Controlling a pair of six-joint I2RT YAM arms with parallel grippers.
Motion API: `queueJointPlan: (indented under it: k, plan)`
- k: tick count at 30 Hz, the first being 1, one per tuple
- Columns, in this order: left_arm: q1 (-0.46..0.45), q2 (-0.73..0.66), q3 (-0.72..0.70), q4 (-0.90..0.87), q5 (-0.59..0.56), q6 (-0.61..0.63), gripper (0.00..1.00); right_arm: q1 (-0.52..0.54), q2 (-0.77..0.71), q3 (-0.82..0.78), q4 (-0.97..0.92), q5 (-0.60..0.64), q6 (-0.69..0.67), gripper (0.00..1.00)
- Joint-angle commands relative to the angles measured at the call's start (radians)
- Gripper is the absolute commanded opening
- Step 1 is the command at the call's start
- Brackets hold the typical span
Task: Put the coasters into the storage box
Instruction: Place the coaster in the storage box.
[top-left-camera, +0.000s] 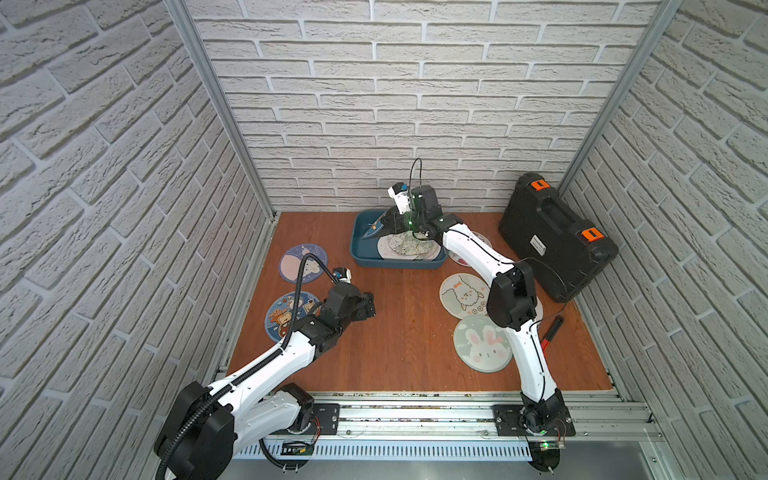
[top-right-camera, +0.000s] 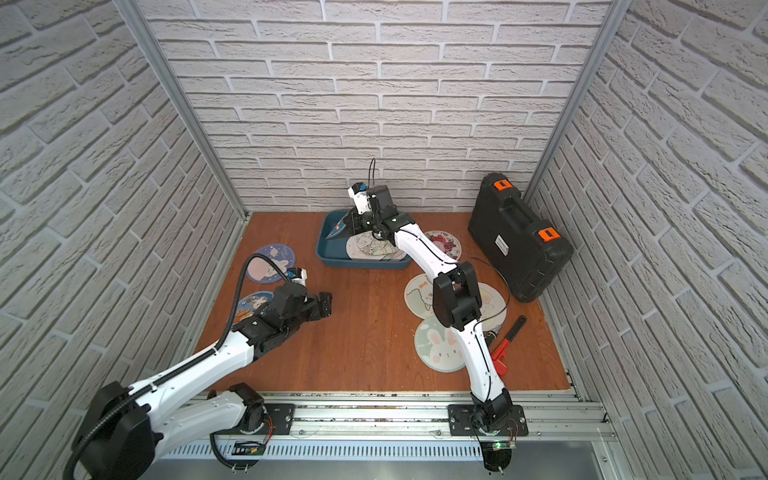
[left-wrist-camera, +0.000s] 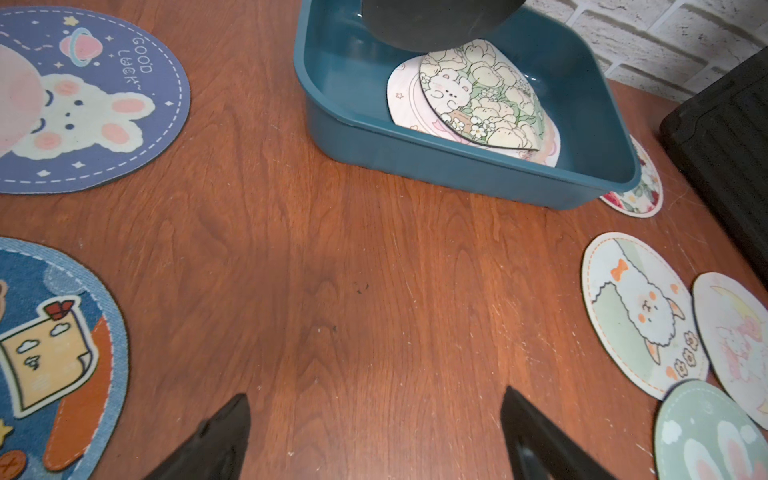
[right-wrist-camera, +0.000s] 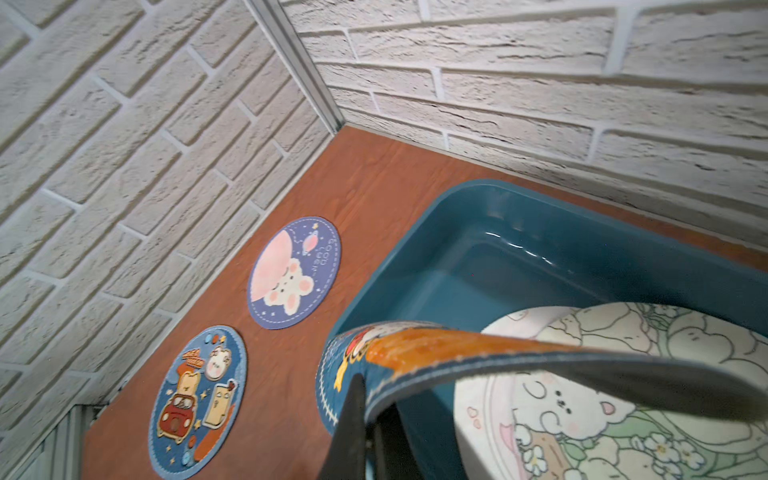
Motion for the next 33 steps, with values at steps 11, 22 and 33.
queueJointPlan:
  k: [11, 22, 33]
  plan:
    - [0.025, 0.022, 0.006, -0.004, -0.025, 0.017, 0.94, -0.086, -0.017, -0.210, -0.015, 0.104, -0.013, 0.06]
    - [0.037, 0.066, 0.026, -0.013, -0.044, -0.018, 0.94, -0.127, -0.066, -0.360, -0.018, 0.152, 0.033, 0.11]
    - [0.064, 0.069, 0.034, -0.098, -0.095, -0.087, 0.94, -0.129, -0.155, -0.415, -0.010, 0.141, 0.030, 0.29]
